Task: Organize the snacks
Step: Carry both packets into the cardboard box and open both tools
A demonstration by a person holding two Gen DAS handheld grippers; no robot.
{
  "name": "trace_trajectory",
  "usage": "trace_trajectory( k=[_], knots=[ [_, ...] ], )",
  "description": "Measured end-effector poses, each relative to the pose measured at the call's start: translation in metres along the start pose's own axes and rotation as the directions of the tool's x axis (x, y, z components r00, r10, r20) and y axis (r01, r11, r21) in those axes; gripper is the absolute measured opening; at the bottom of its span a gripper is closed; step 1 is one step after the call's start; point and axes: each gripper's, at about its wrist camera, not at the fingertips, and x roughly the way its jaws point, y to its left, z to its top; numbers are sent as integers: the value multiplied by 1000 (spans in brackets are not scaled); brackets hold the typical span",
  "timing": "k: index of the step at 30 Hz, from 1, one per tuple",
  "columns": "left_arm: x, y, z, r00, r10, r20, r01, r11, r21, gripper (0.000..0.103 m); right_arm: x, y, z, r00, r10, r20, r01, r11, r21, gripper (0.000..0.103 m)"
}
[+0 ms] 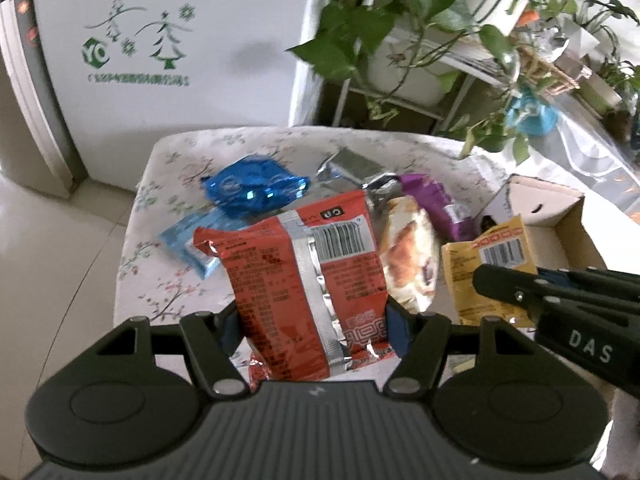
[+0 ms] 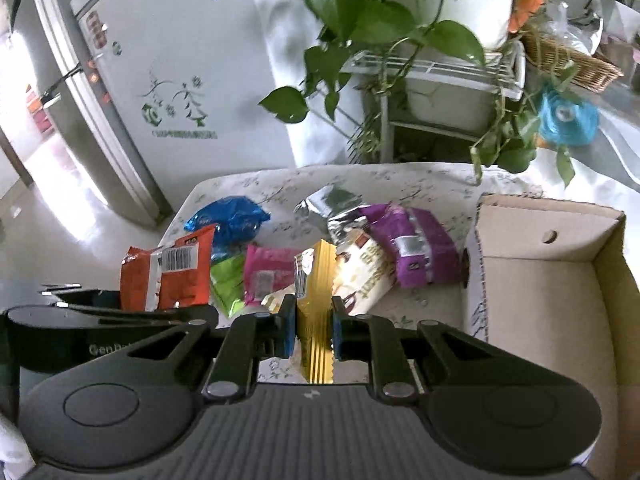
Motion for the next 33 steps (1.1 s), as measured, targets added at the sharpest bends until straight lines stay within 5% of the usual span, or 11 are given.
trace_trajectory(
  k=[19, 33],
  knots=[
    [3, -64, 3, 995, -99, 22, 98, 994, 55, 67, -47, -54, -4, 987, -155, 38, 152, 986, 70, 22],
    [4, -122, -1, 975, -221, 17, 217, 969, 114, 67, -65, -111, -14, 973, -223, 49, 208, 954, 216, 22]
  ],
)
